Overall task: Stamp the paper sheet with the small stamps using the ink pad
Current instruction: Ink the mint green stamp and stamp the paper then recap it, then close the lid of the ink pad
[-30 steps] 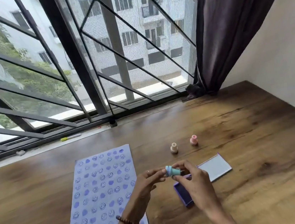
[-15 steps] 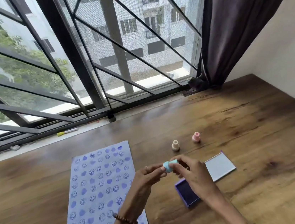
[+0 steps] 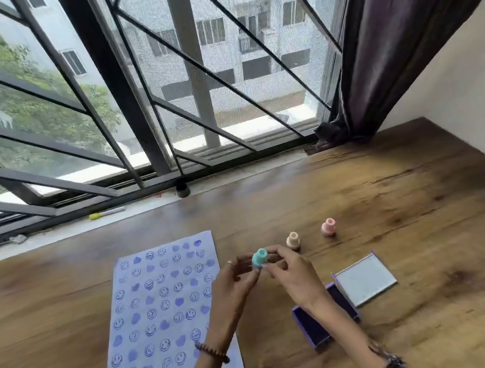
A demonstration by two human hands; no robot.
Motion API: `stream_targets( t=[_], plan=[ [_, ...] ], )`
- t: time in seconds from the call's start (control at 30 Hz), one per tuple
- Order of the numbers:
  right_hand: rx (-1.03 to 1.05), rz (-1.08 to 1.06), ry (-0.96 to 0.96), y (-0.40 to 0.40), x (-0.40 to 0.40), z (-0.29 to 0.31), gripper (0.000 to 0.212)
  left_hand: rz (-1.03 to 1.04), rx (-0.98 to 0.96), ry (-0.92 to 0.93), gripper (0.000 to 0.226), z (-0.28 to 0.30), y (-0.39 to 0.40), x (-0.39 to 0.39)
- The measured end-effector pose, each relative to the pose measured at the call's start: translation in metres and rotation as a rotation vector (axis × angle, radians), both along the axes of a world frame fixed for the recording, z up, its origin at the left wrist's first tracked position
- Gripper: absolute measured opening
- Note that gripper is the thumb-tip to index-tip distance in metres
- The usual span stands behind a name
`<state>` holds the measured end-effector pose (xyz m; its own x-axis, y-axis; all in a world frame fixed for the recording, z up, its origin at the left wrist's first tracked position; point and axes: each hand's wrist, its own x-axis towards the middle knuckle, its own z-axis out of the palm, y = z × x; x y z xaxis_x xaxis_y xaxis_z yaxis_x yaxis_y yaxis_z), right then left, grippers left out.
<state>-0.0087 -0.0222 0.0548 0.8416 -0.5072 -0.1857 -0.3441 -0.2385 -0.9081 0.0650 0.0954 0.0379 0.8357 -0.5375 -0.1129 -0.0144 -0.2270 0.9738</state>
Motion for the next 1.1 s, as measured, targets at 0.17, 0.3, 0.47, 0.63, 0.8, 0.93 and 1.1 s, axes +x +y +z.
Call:
stream_targets(
  t=[0.17,0.3,0.47,0.63,0.8,0.93,1.1],
  plan=[
    [-0.337,0.071,0.133,-0.001,0.021,-0.011,0.019,0.066,0.421,-0.473,0.024,-0.017,-0.004,0.013],
    [-0.364,0.074,0.160,0.000,0.024,-0.015,0.023,0.082,0.515,-0.487,0.026,-0.022,-0.008,0.013],
    [-0.346,-0.067,0.098,-0.005,-0.006,-0.010,0.021,0.187,0.518,-0.535,0.033,-0.021,-0.003,-0.013],
    [-0.368,-0.372,0.102,-0.032,-0.071,-0.005,0.006,-0.030,0.457,-0.789,0.036,-0.016,-0.007,-0.063],
    [-0.299,-0.640,0.222,-0.053,-0.123,-0.014,0.017,-0.377,0.516,-0.618,0.083,-0.020,-0.040,-0.088],
    [-0.246,-0.641,0.324,-0.058,-0.128,-0.023,0.056,-0.430,0.566,-0.612,0.093,-0.024,-0.060,-0.094],
    [-0.271,-0.650,0.341,-0.056,-0.126,-0.022,0.062,-0.381,0.572,-0.643,0.082,-0.026,-0.066,-0.098]
  ],
)
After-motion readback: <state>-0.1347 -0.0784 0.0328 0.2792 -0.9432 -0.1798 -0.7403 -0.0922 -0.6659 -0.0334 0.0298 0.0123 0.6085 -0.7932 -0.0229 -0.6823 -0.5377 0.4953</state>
